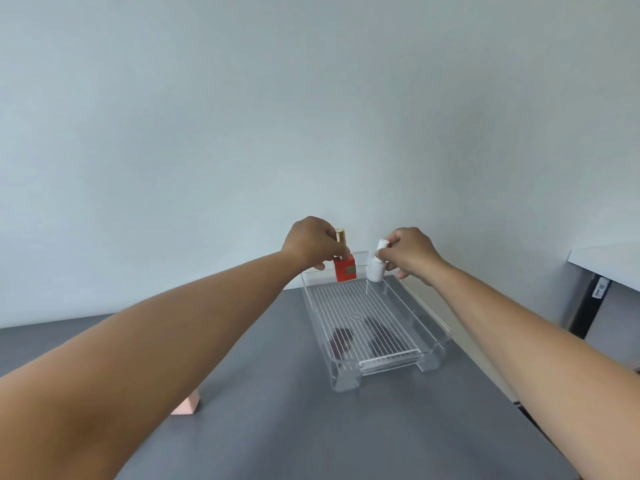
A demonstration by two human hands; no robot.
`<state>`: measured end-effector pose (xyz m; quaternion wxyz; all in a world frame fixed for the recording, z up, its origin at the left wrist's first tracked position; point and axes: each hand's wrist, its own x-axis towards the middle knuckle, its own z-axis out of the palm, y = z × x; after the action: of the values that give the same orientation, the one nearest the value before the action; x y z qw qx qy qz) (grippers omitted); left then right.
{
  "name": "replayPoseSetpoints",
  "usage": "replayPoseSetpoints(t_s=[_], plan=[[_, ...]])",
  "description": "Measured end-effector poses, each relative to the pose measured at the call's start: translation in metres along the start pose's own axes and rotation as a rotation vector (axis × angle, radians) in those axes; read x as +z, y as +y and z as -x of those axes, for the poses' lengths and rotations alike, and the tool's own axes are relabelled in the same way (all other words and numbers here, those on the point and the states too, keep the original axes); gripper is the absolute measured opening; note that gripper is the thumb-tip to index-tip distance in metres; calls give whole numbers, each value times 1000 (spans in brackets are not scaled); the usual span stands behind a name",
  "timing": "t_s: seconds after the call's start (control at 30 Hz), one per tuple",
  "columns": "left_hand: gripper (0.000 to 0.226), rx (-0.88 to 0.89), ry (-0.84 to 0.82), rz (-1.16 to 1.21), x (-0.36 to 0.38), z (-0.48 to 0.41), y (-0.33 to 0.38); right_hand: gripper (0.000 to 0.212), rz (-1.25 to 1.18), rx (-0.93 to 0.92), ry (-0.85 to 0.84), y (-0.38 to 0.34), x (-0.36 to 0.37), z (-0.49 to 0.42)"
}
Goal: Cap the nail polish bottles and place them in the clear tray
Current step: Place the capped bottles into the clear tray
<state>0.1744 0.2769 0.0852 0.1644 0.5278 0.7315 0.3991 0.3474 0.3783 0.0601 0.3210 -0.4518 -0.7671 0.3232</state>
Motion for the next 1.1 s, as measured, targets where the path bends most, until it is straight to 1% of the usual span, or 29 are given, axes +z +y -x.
replayPoseSetpoints(t_s=[0.17, 0.23, 0.3, 0.4, 0.57, 0.67, 0.77, 0.83, 0.93, 1.03, 1.1], plan=[[16, -37, -19, -63, 20, -39, -16, 13, 23, -12, 37, 18, 17, -37], [17, -44, -14, -90, 28, -49, -22, 12, 34, -29, 51, 21, 23, -50], [17, -48, -6, -112, 34, -57, -25, 12, 74, -44, 52, 22, 29, -60], [11, -38, 15, -143, 43, -68, -30, 10, 161, -72, 37, 24, 39, -71], [9, -41, 47, -180, 49, -75, -36, 9, 213, -75, 34, 30, 48, -82], [10, -30, 52, -163, 50, -75, -39, 11, 219, -82, 32, 33, 52, -84], [19, 5, 56, -147, 53, -73, -41, 13, 213, -89, 31, 34, 53, -84], [25, 19, 60, -117, 54, -72, -43, 11, 207, -90, 30, 34, 53, -84], [29, 24, 73, -57, 53, -72, -43, 7, 204, -105, 24, 33, 51, -84], [24, 31, 87, -42, 52, -72, -41, 10, 210, -119, 4, 32, 49, -83], [20, 25, 97, -41, 51, -72, -41, 6, 208, -110, 11, 32, 48, -82]])
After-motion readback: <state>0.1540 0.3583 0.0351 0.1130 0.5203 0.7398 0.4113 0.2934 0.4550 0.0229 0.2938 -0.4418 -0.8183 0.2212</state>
